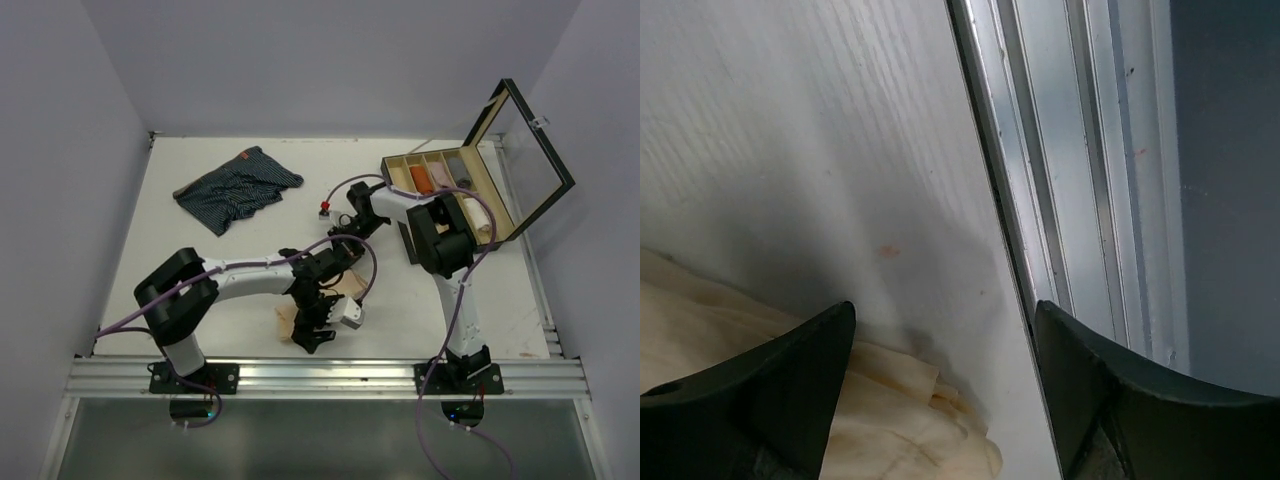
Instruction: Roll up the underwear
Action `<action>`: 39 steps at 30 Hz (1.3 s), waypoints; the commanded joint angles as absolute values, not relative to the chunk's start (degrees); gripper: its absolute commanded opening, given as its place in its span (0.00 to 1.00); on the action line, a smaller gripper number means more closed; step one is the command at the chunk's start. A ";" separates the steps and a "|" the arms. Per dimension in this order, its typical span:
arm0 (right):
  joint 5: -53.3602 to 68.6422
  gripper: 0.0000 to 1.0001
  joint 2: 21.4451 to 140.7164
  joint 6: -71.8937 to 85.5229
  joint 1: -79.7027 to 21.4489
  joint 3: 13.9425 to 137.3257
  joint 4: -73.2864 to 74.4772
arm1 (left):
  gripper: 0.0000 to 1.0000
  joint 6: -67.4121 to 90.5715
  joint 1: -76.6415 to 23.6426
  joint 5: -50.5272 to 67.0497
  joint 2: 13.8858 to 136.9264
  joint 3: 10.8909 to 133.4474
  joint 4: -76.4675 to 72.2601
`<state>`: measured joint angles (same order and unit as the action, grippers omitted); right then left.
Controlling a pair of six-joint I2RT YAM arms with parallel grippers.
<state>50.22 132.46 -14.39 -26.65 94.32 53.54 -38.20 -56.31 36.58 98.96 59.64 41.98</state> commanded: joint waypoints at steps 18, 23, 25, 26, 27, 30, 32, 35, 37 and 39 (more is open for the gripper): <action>50.71 0.01 123.39 -11.69 -26.63 78.92 46.59 | 0.87 -44.47 -34.90 21.71 102.83 60.72 37.54; 50.01 0.00 122.96 -10.90 -26.37 82.17 45.97 | 0.94 -46.40 -27.80 22.67 103.81 64.85 36.56; 48.96 0.00 120.86 -11.16 -25.32 82.70 46.14 | 1.00 -46.58 -25.33 23.55 102.31 65.82 37.44; 48.43 0.00 120.07 -11.60 -24.70 83.66 46.40 | 1.00 -46.32 -22.79 24.25 99.96 66.44 37.44; 46.86 0.00 119.01 -11.78 -24.09 84.37 47.02 | 1.00 -46.41 -21.46 24.78 98.54 66.88 37.88; 44.04 0.00 114.97 -13.44 -21.01 88.14 48.07 | 1.00 -44.84 -17.59 24.52 91.25 67.85 36.84; 40.81 0.01 111.65 -17.72 -20.22 92.69 51.32 | 1.00 -43.16 -15.57 24.87 85.64 68.90 36.21; 38.94 0.04 104.37 -24.23 -20.21 94.75 53.09 | 1.00 -36.06 -13.81 25.40 79.66 69.78 31.93; 38.24 0.06 99.25 -26.18 -21.26 93.09 50.28 | 1.00 -22.64 -13.62 21.47 76.75 69.17 27.79; 37.27 0.12 92.22 -28.38 -23.37 89.75 48.44 | 1.00 -16.29 -13.62 20.90 76.29 67.68 26.72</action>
